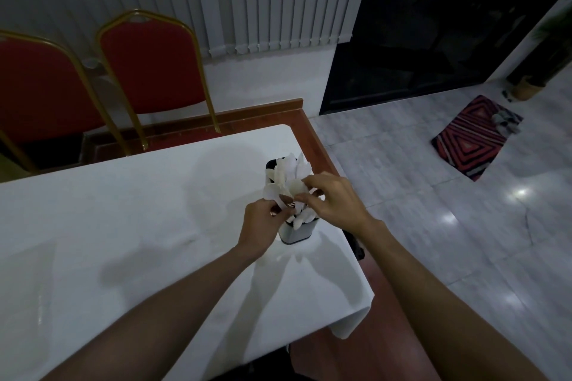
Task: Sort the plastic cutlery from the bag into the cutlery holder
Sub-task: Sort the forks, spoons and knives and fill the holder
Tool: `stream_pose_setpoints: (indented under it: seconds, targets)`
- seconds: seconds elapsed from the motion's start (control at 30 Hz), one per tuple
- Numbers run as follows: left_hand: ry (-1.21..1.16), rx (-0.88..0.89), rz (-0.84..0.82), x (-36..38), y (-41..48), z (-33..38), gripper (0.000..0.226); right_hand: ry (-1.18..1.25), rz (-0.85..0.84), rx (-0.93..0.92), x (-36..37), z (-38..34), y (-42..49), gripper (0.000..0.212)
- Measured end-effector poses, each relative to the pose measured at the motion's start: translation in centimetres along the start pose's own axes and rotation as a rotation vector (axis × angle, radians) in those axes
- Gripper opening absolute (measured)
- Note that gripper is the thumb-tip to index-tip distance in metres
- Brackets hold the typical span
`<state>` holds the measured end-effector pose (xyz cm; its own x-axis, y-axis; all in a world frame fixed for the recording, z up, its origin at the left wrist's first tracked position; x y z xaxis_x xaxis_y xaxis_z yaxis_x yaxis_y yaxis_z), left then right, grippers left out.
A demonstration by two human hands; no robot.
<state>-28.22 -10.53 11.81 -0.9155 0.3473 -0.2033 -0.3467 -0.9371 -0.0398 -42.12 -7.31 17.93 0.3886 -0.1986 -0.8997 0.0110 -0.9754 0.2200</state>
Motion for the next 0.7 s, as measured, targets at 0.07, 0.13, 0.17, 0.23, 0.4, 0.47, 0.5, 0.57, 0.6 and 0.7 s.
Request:
stream_pose_setpoints:
  seconds: [0.07, 0.13, 0.17, 0.23, 0.4, 0.47, 0.5, 0.57, 0.6, 0.7]
  targets:
    - [-0.027, -0.005, 0.005, -0.3, 0.1, 0.1, 0.007, -0.006, -0.057, 0.029, 1.0, 0.9, -0.5, 0.019]
    - [-0.055, -0.022, 0.017, -0.5, 0.2, 0.1, 0.011, -0.030, -0.096, 0.051, 2.2, 1.7, -1.2, 0.034]
    - [-0.054, -0.028, 0.019, -0.4, 0.2, 0.0, 0.013, -0.066, -0.110, 0.051, 2.7, 1.9, -1.6, 0.040]
    - [-0.058, -0.036, 0.003, -0.3, 0.3, -0.1, 0.015, -0.163, -0.100, 0.010, 3.4, 1.9, -2.3, 0.047]
    - [0.074, 0.087, -0.065, -0.1, 0.3, 0.4, 0.005, -0.247, -0.040, -0.083, 2.4, 0.5, -3.4, 0.058]
    - [0.121, 0.165, -0.053, -0.1, 0.2, 1.2, 0.005, -0.334, -0.078, -0.171, 3.1, -0.5, -3.8, 0.045]
    - [0.125, 0.185, -0.056, 0.0, 0.2, 1.6, 0.005, -0.379, -0.095, -0.206, 3.7, -0.8, -4.0, 0.038]
    - [0.117, 0.215, -0.097, 0.4, 0.0, 2.1, 0.006, -0.423, -0.100, -0.212, 4.6, -0.8, -3.8, 0.029]
    - [0.116, 0.223, -0.125, 0.8, 0.0, 2.2, 0.007, -0.403, -0.095, -0.177, 4.5, -0.6, -3.5, 0.026]
    - [0.139, 0.242, -0.178, 1.6, 0.1, 2.1, 0.008, -0.350, -0.031, -0.099, 3.4, -0.1, -2.8, 0.020]
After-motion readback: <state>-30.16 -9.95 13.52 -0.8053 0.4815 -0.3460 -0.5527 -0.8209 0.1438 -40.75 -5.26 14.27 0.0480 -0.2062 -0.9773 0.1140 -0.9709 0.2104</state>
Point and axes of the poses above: each hand's wrist, its own y-axis towards the middle knuckle, its own x-axis out of the palm, z = x × y, the point moved 9 cm from there along y, towards the middle knuckle, and after that the axes turned 15 degrees about -y, right-handed, at the moved point
